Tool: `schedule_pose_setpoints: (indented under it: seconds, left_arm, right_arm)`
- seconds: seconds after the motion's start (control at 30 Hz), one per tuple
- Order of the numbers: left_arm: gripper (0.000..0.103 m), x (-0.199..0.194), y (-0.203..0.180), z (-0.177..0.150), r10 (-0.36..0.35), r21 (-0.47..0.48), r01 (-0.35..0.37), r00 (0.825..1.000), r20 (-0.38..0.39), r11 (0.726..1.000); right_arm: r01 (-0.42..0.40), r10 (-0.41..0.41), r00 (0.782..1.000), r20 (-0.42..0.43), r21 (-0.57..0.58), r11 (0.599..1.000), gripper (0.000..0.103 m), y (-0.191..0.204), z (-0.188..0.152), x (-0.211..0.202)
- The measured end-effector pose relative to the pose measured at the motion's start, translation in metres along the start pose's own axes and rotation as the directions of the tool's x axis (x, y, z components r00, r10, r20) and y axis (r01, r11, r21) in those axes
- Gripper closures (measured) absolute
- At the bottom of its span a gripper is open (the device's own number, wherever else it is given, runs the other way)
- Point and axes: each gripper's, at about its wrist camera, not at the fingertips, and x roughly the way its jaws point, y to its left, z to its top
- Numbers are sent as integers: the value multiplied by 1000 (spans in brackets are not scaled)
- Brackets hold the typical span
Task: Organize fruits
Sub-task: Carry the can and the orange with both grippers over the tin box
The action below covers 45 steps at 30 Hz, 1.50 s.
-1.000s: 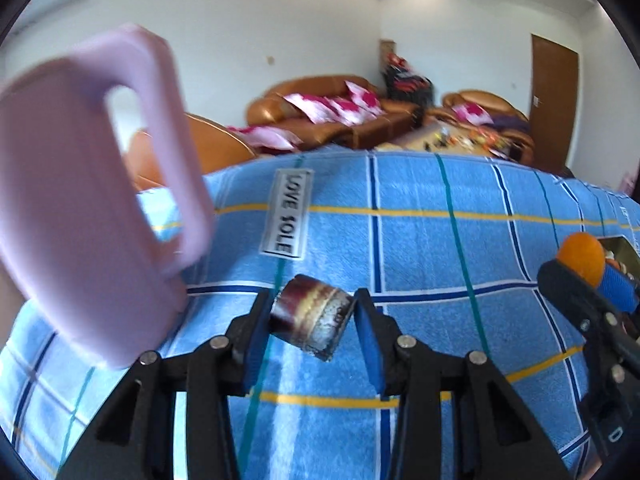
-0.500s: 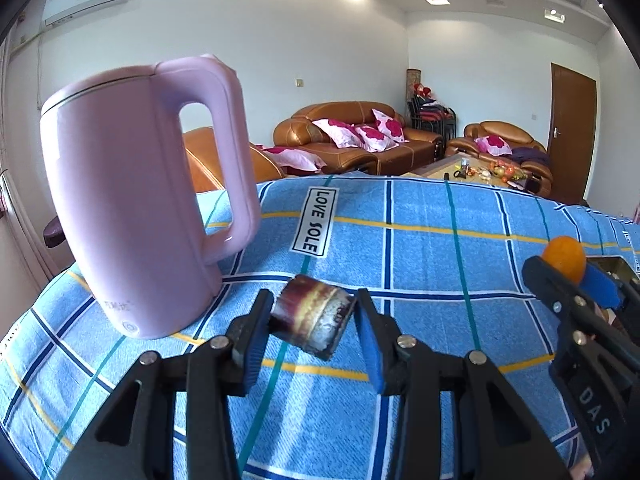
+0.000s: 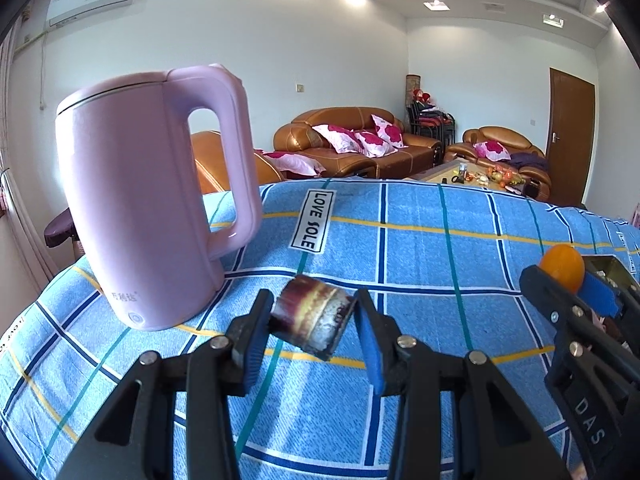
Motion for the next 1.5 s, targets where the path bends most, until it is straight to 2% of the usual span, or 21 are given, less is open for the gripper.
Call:
schedule_pose_setpoints:
  seconds: [0.7, 1.5]
  left_arm:
    - [60, -17, -8, -9, -20, -10, 20, 1000, -10, 1000]
    - [60, -30, -38, -17, -73, 12, 73, 997, -25, 997]
  right_arm:
    - [-8, 8, 1000, 3, -19, 1000, 61, 0, -12, -26]
    - [32, -32, 999, -5, -4, 999, 61, -41, -23, -53]
